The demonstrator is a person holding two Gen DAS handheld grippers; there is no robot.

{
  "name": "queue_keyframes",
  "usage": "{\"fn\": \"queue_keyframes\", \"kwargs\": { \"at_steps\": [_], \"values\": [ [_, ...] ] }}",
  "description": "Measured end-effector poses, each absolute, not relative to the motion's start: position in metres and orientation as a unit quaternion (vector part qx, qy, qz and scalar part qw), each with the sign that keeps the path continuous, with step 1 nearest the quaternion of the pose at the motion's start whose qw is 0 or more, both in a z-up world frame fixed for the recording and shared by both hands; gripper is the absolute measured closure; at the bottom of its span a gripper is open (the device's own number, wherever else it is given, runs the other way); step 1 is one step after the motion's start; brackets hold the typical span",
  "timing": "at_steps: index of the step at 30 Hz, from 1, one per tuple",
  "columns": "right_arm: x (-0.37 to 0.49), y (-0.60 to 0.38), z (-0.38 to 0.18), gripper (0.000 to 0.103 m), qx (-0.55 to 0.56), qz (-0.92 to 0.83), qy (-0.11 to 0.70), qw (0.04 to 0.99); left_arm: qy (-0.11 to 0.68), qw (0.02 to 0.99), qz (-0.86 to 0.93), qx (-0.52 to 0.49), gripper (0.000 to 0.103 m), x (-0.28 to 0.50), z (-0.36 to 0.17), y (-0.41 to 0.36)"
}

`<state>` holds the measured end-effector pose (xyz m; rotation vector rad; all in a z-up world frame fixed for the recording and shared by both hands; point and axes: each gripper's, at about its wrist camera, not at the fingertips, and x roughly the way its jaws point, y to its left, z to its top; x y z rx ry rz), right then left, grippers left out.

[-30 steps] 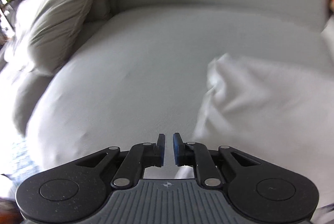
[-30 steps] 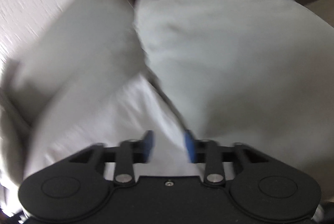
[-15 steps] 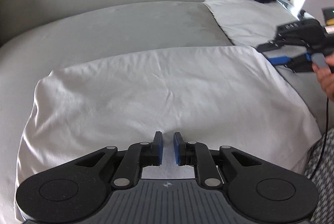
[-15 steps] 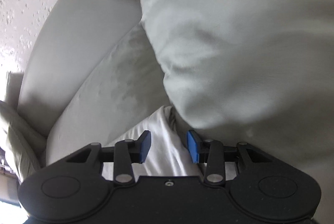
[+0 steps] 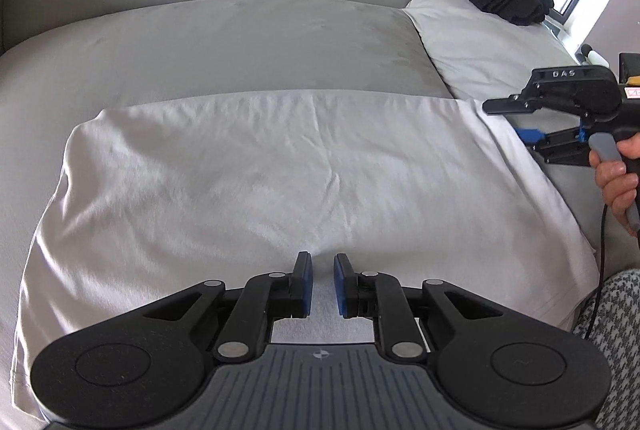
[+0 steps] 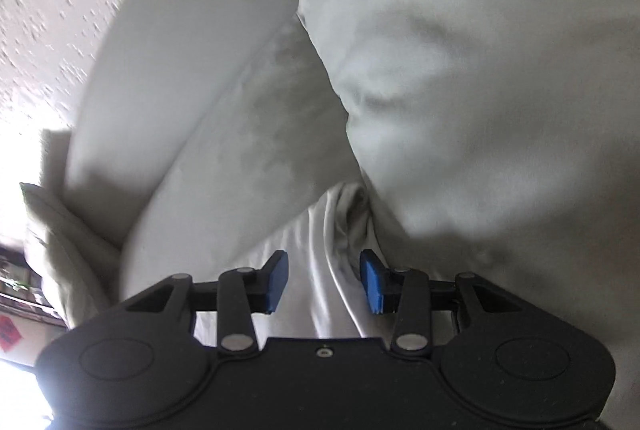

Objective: Fold clothes

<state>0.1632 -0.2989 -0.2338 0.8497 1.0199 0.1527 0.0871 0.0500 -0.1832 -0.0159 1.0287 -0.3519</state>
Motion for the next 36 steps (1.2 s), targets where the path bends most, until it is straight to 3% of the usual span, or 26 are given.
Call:
{"fn": "queue_keyframes", "kwargs": {
  "at_steps": [4, 18, 20, 22, 24, 36],
  "values": [
    [0.164, -0.306, -0.243, 0.064, 0.453, 0.099, 0.445, 0.766, 0.488, 0.856, -0.167, -0.006, 0.087, 0.087, -0.184, 0.05],
    [0.195, -0.298, -0.27, 0.064, 0.47, 0.06, 0.421, 0.773, 0.488, 0.857, -0.166, -0.007, 0.087, 0.088, -0.186, 0.051],
    [0.197, -0.296, -0.27, 0.068, 0.471, 0.057, 0.417, 0.775, 0.488, 0.857, -0.166, -0.01, 0.087, 0.088, -0.186, 0.052],
    [0.194, -0.298, -0.269, 0.086, 0.478, 0.054, 0.408, 0.776, 0.488, 0.857, -0.166, -0.012, 0.087, 0.087, -0.186, 0.052],
    [0.19, -0.3, -0.27, 0.093, 0.487, 0.051, 0.394, 0.778, 0.487, 0.857, -0.166, -0.012, 0.087, 0.087, -0.186, 0.053],
    [0.188, -0.342, -0.246, 0.095, 0.499, 0.005, 0.37, 0.784, 0.485, 0.859, -0.167, -0.013, 0.086, 0.085, -0.187, 0.053]
  ]
}}
